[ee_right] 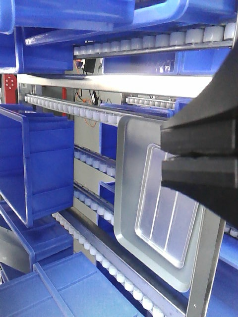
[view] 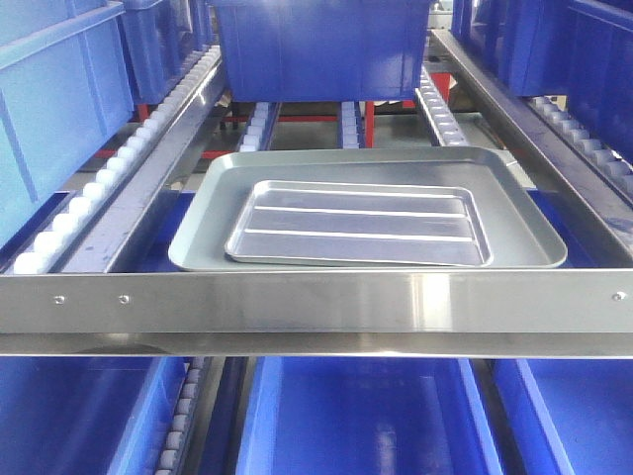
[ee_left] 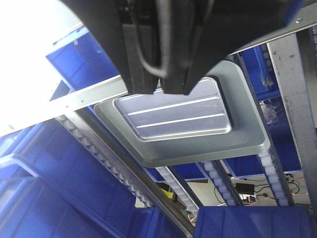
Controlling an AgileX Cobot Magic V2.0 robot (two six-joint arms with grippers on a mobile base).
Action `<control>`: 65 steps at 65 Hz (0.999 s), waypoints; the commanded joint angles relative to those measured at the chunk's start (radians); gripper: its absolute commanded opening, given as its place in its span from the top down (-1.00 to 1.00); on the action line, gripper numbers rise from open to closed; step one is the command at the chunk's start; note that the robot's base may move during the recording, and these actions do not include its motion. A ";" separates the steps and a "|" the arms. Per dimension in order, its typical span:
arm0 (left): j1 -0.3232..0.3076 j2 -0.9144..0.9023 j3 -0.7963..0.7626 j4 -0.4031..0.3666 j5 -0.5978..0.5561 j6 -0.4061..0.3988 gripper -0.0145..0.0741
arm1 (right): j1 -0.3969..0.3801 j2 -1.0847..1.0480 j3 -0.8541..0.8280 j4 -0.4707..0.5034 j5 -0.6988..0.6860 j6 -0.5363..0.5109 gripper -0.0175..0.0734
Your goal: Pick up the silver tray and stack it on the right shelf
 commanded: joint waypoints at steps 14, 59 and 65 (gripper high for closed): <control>0.207 -0.194 0.152 -0.188 -0.222 0.256 0.86 | -0.004 0.010 -0.027 -0.025 -0.090 -0.010 0.51; 0.685 -0.489 0.564 -0.228 -0.455 0.256 0.86 | -0.004 0.010 -0.027 -0.025 -0.090 -0.010 0.51; 0.685 -0.489 0.564 -0.228 -0.455 0.256 0.86 | -0.004 0.010 -0.027 -0.025 -0.090 -0.010 0.51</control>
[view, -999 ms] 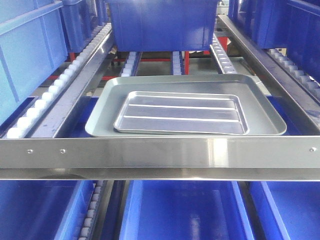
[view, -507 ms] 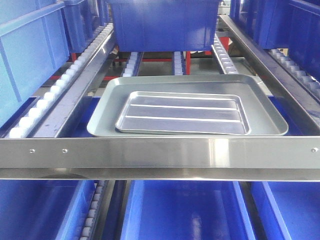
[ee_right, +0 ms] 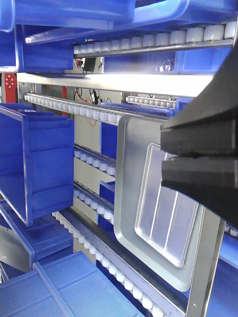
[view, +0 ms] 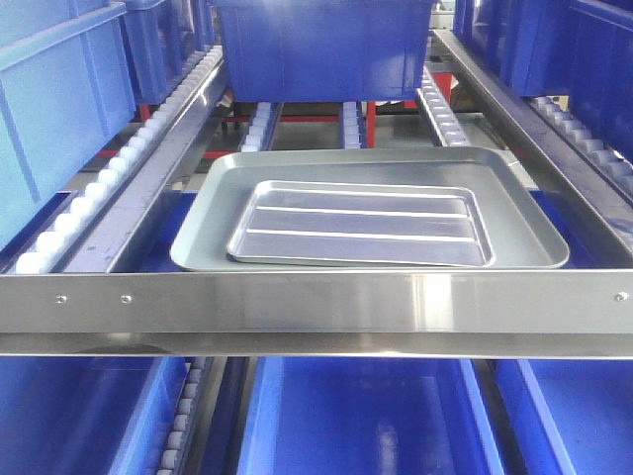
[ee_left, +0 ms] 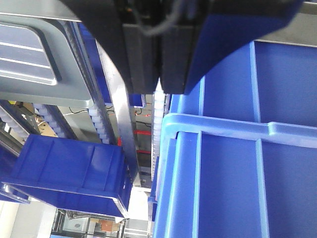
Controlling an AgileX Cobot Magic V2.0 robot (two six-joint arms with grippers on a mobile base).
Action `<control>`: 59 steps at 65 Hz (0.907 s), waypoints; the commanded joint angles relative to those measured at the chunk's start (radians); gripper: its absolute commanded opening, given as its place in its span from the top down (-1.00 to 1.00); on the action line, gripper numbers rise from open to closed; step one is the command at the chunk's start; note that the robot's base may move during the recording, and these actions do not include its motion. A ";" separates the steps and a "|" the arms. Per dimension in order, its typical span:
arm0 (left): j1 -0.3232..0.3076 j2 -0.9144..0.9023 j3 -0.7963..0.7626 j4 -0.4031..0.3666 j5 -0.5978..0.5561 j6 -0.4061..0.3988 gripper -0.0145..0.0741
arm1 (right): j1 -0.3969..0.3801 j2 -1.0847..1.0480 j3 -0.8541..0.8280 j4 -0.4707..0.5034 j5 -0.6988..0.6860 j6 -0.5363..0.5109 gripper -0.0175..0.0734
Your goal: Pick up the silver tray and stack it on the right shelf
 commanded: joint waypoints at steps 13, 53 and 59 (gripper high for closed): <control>0.001 -0.014 0.019 -0.009 -0.094 0.003 0.86 | -0.004 0.010 -0.027 -0.025 -0.090 -0.010 0.51; 0.001 -0.014 0.019 -0.009 -0.094 0.003 0.86 | -0.080 0.009 -0.027 0.016 -0.094 -0.130 0.51; 0.001 -0.014 0.019 -0.009 -0.094 0.003 0.86 | -0.184 0.009 -0.025 0.113 -0.096 -0.266 0.51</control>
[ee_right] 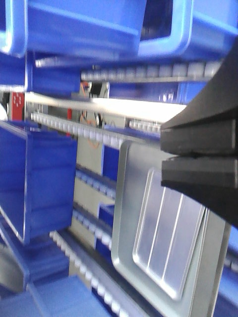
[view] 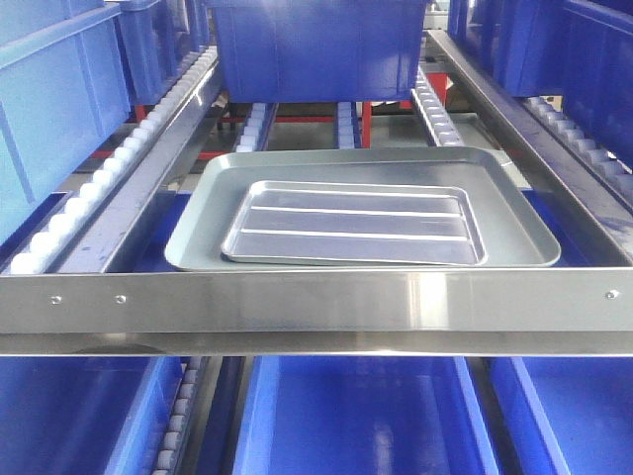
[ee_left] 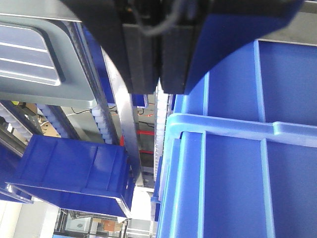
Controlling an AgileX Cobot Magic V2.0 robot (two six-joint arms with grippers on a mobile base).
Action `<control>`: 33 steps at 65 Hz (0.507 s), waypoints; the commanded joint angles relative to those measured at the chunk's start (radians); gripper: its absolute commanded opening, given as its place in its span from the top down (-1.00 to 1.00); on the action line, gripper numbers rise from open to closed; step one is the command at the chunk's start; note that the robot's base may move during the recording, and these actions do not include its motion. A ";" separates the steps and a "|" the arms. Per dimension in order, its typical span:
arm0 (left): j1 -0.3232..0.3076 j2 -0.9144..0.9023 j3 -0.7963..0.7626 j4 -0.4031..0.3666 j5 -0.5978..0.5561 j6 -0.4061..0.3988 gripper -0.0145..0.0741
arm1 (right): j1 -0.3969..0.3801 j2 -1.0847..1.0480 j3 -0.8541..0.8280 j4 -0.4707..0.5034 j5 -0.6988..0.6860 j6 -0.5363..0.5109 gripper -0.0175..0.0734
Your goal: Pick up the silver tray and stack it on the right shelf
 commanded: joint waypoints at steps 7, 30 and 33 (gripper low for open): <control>0.000 -0.014 0.019 -0.009 -0.092 0.003 0.86 | -0.182 -0.016 0.029 0.177 -0.135 -0.272 0.51; 0.000 -0.014 0.019 -0.009 -0.092 0.003 0.86 | -0.319 -0.256 0.448 0.218 -0.474 -0.254 0.51; 0.000 -0.014 0.019 -0.009 -0.092 0.003 0.86 | -0.319 -0.251 0.482 0.234 -0.500 -0.216 0.51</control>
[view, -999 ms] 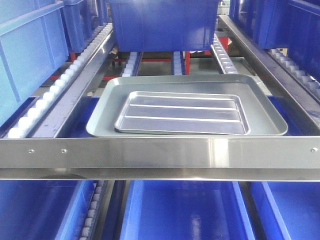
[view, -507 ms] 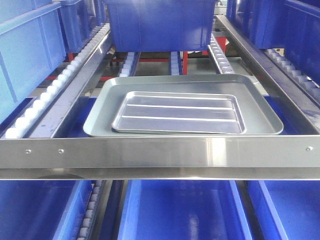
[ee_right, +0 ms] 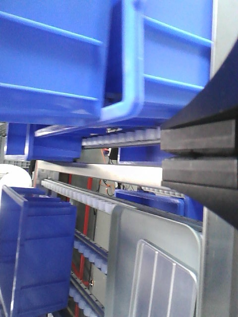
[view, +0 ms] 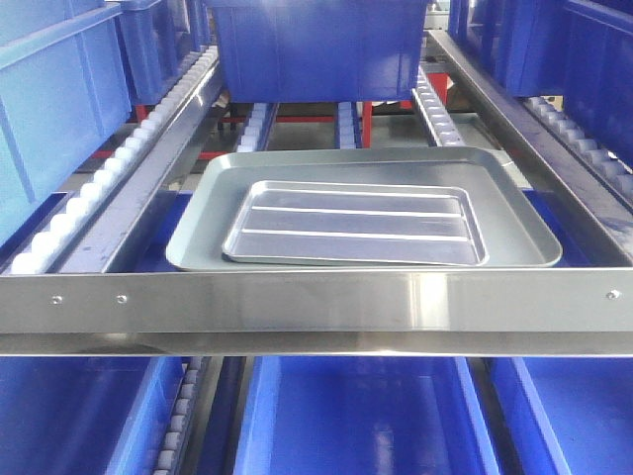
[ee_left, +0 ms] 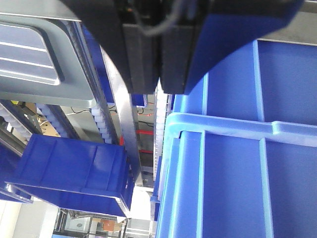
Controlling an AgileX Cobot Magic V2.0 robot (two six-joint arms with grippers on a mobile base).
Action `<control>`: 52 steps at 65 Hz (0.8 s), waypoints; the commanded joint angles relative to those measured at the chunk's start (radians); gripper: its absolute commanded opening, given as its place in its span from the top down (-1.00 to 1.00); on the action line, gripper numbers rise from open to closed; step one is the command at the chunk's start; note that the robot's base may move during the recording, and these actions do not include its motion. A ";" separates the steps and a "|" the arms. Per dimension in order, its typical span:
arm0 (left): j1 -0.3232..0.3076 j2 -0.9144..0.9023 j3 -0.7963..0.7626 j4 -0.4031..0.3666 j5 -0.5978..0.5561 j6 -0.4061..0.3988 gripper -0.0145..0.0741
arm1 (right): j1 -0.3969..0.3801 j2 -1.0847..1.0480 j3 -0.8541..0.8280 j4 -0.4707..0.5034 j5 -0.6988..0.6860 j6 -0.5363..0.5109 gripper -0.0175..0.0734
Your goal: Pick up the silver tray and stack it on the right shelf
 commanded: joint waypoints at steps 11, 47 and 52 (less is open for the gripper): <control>0.000 -0.014 0.019 -0.009 -0.092 0.003 0.86 | -0.006 -0.022 0.045 0.020 -0.133 0.092 0.51; 0.000 -0.014 0.019 -0.009 -0.092 0.003 0.86 | -0.006 -0.022 0.045 0.020 -0.133 0.092 0.51; 0.000 -0.014 0.019 -0.009 -0.092 0.003 0.86 | -0.006 -0.022 0.045 0.020 -0.133 0.092 0.51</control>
